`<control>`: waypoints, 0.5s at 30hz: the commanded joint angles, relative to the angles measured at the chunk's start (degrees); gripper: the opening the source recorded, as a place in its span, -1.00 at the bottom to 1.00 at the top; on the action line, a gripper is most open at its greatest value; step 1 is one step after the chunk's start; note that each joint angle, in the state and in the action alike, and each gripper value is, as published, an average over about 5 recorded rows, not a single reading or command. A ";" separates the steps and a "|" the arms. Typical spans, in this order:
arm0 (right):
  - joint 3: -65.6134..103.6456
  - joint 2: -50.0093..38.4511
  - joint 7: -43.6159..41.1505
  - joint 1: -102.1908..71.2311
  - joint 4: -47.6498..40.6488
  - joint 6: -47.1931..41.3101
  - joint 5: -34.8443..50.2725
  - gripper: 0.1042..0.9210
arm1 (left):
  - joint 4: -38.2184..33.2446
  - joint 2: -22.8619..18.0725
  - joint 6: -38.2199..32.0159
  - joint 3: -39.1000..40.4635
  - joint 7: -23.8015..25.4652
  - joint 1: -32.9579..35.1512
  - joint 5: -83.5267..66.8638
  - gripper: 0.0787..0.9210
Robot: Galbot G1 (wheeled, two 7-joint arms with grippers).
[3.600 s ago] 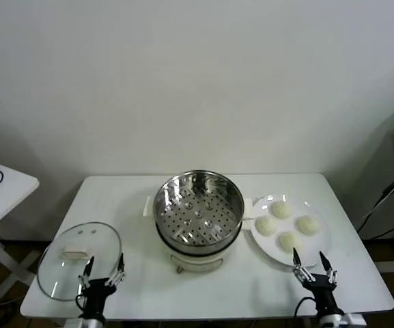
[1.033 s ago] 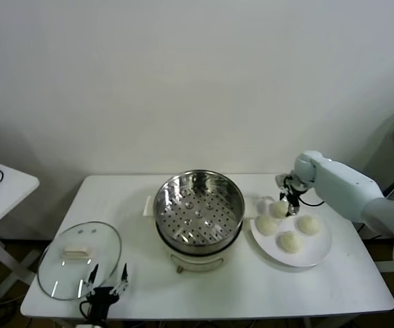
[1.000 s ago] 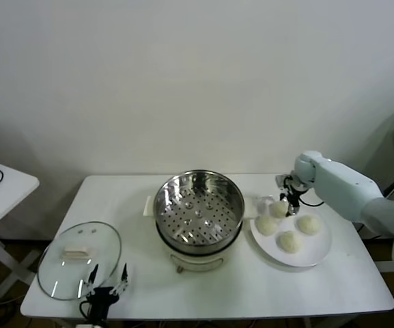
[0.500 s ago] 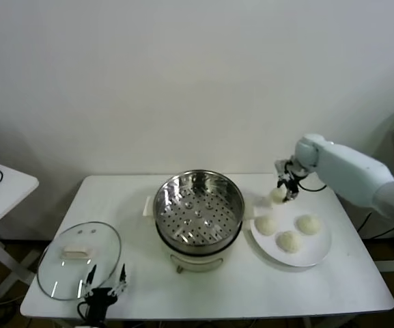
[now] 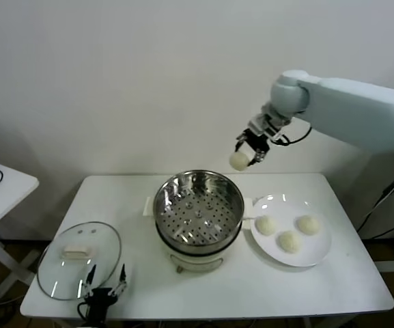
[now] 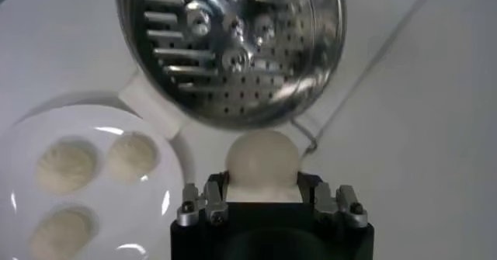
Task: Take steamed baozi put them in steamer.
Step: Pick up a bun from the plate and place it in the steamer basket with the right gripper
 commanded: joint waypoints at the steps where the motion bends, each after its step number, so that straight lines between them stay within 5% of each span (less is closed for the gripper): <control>1: -4.00 7.69 4.17 2.25 7.08 8.49 -4.99 0.24 | 0.47 -0.28 -0.34 0.04 -0.17 -0.16 0.40 0.77; 10: 0.44 13.51 6.62 -12.25 -6.25 14.68 -24.99 0.24 | 0.80 -0.45 -0.63 -0.01 -0.18 -0.62 0.74 0.77; 15: 1.73 15.53 7.23 -16.49 -13.01 17.18 -27.86 0.24 | 1.22 -0.36 -0.86 -0.11 -0.19 -0.56 0.81 0.77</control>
